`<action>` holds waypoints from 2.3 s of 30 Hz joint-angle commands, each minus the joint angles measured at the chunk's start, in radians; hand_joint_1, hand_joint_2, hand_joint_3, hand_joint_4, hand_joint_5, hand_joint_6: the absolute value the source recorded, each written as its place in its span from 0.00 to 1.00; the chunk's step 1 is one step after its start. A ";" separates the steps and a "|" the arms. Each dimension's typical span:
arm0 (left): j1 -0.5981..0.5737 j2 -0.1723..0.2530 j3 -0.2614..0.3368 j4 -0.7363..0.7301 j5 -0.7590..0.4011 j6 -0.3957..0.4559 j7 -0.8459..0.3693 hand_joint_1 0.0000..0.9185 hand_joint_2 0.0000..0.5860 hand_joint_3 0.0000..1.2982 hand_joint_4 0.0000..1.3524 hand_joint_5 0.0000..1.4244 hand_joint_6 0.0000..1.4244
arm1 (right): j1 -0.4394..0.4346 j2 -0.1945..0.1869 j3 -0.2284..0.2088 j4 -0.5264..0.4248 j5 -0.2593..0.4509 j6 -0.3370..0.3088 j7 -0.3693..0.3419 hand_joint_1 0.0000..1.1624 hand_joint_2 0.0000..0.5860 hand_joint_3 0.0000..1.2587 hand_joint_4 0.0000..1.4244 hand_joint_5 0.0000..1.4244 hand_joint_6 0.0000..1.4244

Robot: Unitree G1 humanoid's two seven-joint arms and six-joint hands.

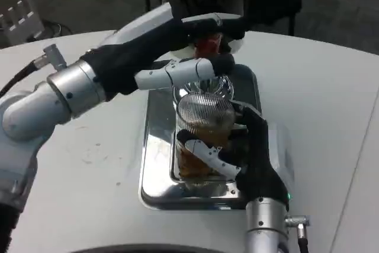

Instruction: Grasp the cup under the faucet to collect the drink, then remove the cup.

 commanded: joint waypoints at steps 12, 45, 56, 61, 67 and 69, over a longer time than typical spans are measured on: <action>0.057 -0.033 0.145 -0.129 -0.112 0.013 0.079 0.00 0.17 0.19 0.18 0.24 0.29 | 0.053 0.054 -0.013 -0.058 0.023 0.007 -0.007 0.64 0.41 0.46 0.51 0.54 0.41; 0.154 -0.005 0.235 -0.105 -0.138 0.012 0.082 0.00 0.18 0.22 0.22 0.28 0.33 | 0.276 -0.026 -0.015 -0.378 0.022 0.017 0.144 0.65 0.38 0.56 0.59 0.61 0.48; 0.184 0.017 0.269 -0.075 -0.136 -0.001 0.090 0.00 0.18 0.22 0.22 0.28 0.33 | 0.352 -0.044 -0.017 -0.482 0.010 0.018 0.209 0.65 0.38 0.57 0.60 0.62 0.48; 0.239 0.037 0.304 -0.086 -0.138 0.003 0.105 0.00 0.18 0.22 0.22 0.28 0.33 | 0.384 -0.058 -0.017 -0.524 -0.001 0.019 0.246 0.64 0.37 0.57 0.60 0.63 0.48; 0.336 0.070 0.358 -0.111 -0.119 0.025 0.143 0.00 0.18 0.22 0.22 0.28 0.33 | 0.409 -0.056 -0.025 -0.589 -0.013 0.029 0.278 0.64 0.37 0.59 0.61 0.64 0.48; 0.374 0.079 0.367 -0.127 -0.112 0.032 0.153 0.00 0.18 0.22 0.22 0.26 0.33 | 0.414 -0.062 -0.027 -0.606 -0.017 0.033 0.291 0.65 0.38 0.60 0.61 0.65 0.48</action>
